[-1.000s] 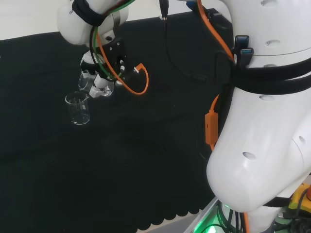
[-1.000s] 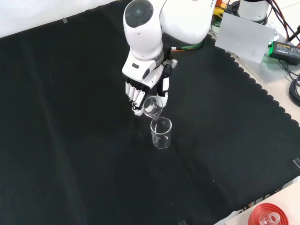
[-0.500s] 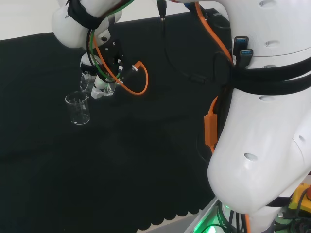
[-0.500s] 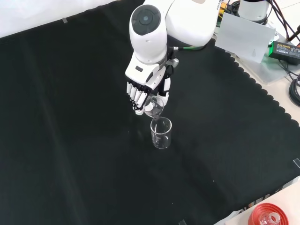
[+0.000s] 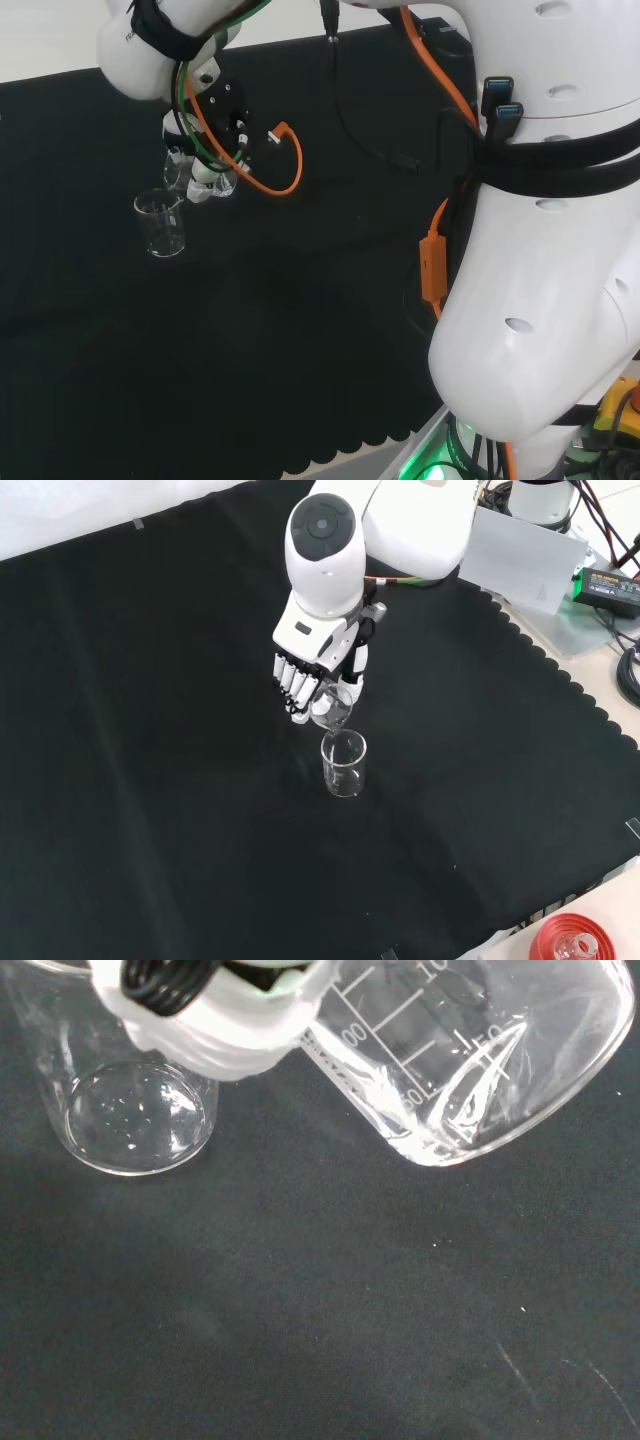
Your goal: Pour the water from the handheld beaker into the one on the table.
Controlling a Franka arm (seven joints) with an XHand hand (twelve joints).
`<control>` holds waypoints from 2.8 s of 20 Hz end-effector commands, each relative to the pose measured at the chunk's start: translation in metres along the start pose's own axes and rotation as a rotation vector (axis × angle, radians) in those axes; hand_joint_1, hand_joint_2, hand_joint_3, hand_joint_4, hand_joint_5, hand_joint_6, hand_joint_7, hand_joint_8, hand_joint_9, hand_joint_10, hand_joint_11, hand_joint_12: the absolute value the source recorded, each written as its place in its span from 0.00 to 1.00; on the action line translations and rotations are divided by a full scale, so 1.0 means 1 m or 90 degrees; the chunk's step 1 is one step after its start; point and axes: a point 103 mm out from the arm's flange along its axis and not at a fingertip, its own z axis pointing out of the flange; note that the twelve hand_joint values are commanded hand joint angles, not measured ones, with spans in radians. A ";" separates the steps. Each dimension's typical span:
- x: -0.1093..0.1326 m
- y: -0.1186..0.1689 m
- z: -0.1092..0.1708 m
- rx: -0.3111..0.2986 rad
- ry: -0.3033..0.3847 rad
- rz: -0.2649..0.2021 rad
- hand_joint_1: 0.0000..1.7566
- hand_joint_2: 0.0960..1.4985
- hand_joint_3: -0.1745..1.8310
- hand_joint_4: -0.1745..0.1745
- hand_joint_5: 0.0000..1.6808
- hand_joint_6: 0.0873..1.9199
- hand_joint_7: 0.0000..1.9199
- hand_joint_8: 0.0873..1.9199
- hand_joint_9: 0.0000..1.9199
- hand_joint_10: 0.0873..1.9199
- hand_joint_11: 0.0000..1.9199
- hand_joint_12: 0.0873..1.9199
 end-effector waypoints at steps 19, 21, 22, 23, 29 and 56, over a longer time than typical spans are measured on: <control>0.015 0.000 -0.010 0.033 -0.090 0.010 0.74 0.69 0.00 0.15 0.68 0.35 0.73 0.22 0.72 0.47 0.59 0.42; 0.015 0.000 -0.012 0.036 -0.094 0.011 0.74 0.69 0.00 0.15 0.68 0.35 0.73 0.22 0.72 0.47 0.59 0.42; 0.015 0.000 -0.013 0.036 -0.096 0.012 0.74 0.69 0.00 0.15 0.68 0.35 0.73 0.22 0.72 0.47 0.59 0.42; 0.015 0.000 -0.014 0.038 -0.099 0.012 0.74 0.69 0.00 0.15 0.67 0.35 0.73 0.22 0.72 0.47 0.59 0.42; 0.018 -0.001 -0.018 0.043 -0.118 0.013 0.74 0.69 0.00 0.15 0.67 0.35 0.73 0.22 0.72 0.47 0.59 0.42; 0.025 0.000 -0.030 0.083 -0.178 0.026 0.74 0.70 0.00 0.15 0.67 0.35 0.73 0.22 0.72 0.47 0.59 0.42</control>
